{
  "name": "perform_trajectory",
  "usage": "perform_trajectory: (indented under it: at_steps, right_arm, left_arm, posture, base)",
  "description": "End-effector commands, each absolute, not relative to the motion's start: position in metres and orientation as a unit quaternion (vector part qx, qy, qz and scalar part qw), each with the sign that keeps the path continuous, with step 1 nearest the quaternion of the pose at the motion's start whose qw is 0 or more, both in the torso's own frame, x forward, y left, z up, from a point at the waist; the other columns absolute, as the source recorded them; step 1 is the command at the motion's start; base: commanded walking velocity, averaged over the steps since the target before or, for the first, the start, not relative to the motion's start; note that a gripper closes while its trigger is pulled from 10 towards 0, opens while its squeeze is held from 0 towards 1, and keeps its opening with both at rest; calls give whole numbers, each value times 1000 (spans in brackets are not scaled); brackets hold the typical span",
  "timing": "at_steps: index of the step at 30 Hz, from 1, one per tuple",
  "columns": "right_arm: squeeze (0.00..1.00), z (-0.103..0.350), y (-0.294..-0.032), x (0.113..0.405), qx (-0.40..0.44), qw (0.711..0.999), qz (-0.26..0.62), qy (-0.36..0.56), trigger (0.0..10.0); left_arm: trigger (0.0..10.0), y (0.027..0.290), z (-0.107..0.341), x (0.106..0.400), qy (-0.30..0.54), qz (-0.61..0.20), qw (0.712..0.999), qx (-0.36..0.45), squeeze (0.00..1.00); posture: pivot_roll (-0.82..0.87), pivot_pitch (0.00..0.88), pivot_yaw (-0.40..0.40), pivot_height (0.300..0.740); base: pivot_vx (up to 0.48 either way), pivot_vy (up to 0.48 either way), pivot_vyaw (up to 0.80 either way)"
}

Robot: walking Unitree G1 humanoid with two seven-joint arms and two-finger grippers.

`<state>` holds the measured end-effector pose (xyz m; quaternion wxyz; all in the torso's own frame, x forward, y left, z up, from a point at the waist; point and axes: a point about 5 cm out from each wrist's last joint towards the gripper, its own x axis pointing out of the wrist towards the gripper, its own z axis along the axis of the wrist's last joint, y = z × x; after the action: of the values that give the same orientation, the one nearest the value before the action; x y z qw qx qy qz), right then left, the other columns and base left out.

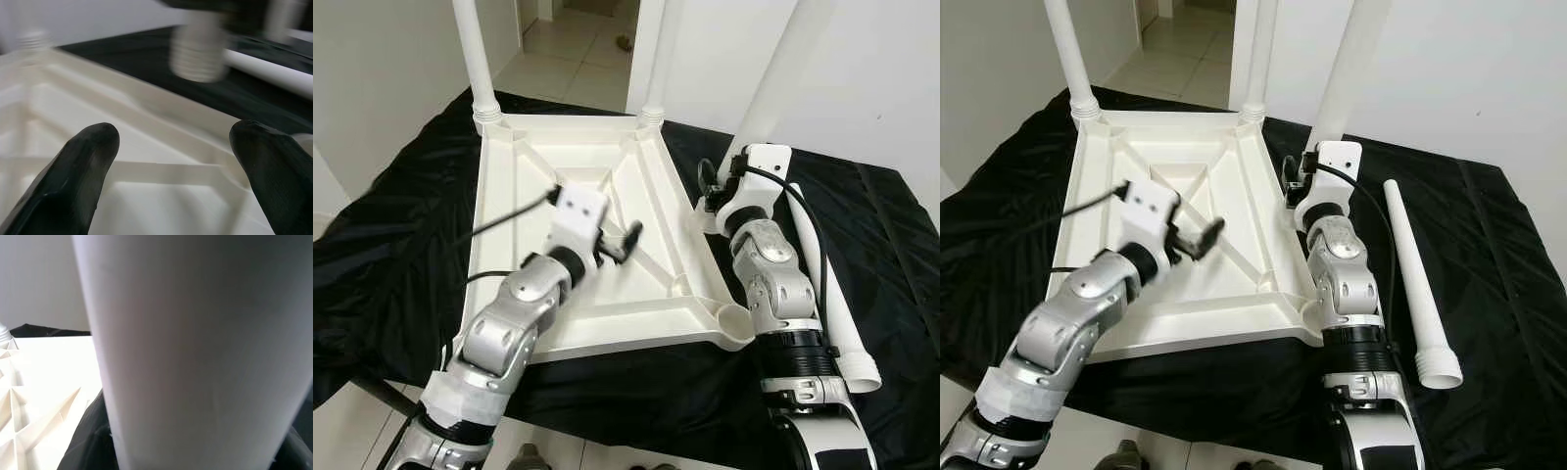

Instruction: Building children table

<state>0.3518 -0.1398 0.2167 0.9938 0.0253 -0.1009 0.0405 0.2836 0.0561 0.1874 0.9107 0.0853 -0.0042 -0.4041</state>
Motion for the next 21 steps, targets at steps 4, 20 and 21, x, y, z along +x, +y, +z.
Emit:
perform_trajectory:
  at_steps: [4,20,21]
  right_arm:
    - [0,219,-147,352,18,993,29,-112,10000]
    - [0,223,-155,354,16,993,10,-120,10000]
    - [0,223,-155,355,15,993,9,-121,10000]
  left_arm:
    - [10000,49,175,285,10,-431,893,131,0]
    - [10000,13,176,262,-19,-542,828,144,0]
    - [10000,11,175,262,-18,-546,825,144,0]
  posture:
    - [162,4,-69,740]
    - [151,8,-60,740]
    - [150,7,-59,740]
  base:
    - [0,0,0]
    - [0,0,0]
    - [0,0,0]
